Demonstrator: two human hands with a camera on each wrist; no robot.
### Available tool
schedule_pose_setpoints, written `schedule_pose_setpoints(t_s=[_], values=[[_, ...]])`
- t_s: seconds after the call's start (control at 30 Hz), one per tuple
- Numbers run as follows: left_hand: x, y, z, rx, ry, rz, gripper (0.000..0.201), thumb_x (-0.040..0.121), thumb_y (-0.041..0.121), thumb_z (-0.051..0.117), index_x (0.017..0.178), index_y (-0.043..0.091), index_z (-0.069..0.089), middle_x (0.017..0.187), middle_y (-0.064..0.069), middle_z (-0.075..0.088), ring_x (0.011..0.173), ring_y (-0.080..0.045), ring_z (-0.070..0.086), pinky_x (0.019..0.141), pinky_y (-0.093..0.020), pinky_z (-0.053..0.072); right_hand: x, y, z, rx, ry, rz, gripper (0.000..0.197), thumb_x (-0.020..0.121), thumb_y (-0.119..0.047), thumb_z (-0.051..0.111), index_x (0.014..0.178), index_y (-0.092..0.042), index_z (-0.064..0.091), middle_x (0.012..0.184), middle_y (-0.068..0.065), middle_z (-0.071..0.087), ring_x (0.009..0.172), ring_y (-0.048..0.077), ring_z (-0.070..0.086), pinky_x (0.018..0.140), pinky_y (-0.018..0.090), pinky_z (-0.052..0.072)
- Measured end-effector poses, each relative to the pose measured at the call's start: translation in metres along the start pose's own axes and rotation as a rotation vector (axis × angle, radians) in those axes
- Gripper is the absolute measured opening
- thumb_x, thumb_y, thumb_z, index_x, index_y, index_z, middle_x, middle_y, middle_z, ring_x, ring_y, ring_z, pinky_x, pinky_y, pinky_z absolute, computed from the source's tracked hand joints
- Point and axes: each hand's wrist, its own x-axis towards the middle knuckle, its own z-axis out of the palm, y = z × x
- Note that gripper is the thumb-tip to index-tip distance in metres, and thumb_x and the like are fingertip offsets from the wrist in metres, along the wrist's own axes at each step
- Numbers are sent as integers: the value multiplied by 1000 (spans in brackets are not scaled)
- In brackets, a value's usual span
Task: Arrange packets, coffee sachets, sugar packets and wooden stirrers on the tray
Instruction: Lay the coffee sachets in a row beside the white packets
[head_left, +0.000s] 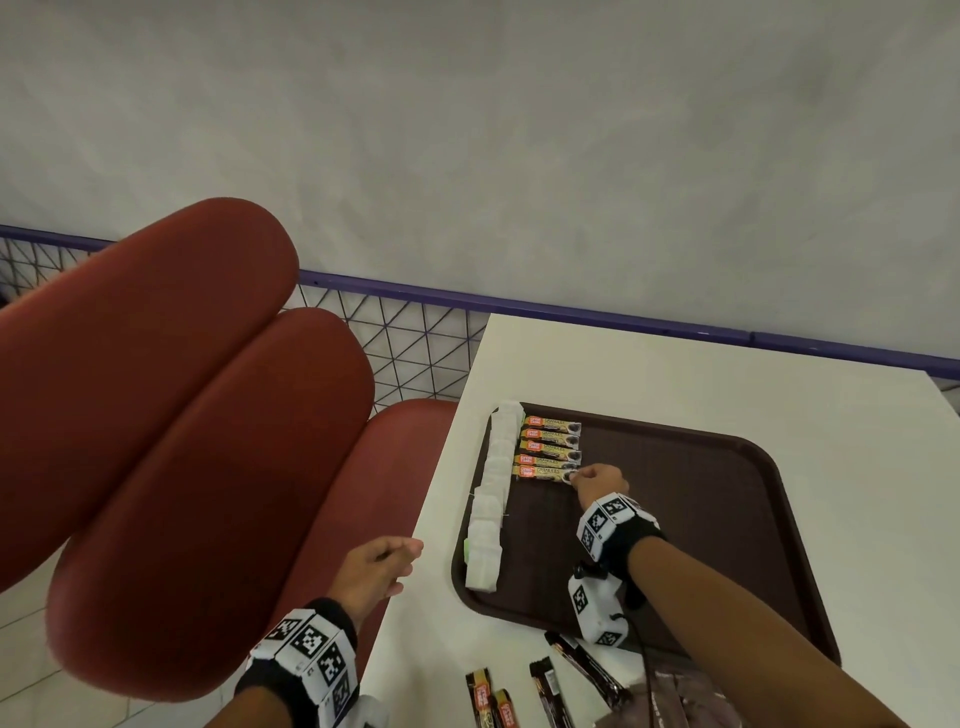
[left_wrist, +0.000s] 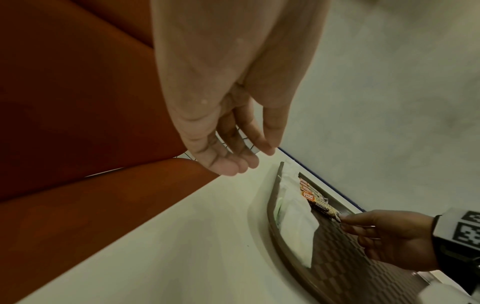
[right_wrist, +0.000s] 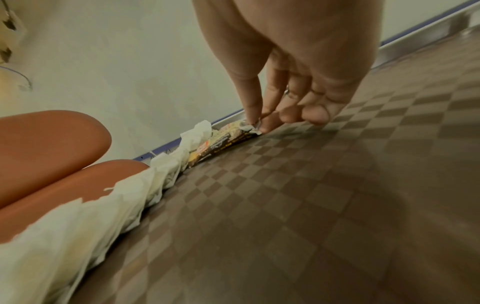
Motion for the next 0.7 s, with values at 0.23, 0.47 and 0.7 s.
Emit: schedule_pose_setpoints(t_s=[0.23,0.47,0.7], values=[[1,0,1,27,-42,-5,16,88,16,63,99,6,67,93,-3,63,81,-12,57,67,-21,46,-3,3,-1,-59,2,11,18,90,-17,58,104,-10,65,111,14,65,102,30,61,81,32,49],[-15,-8,8,310,-230,36,6,91,15,58,92,18,63,87,3,60,76,-9,53,63,-18,43,-22,18,-10,-112,-13,-98,21,90,-18,55,110,-12,59,112,11,63,104,28,59,81,30,45],[-51,-27,15,597,-405,196,12,88,23,63,90,34,59,105,4,63,88,-4,57,69,-5,41,-72,63,-32,-468,-217,-535,16,87,-16,54,101,-17,61,91,-5,54,101,19,53,86,30,44]])
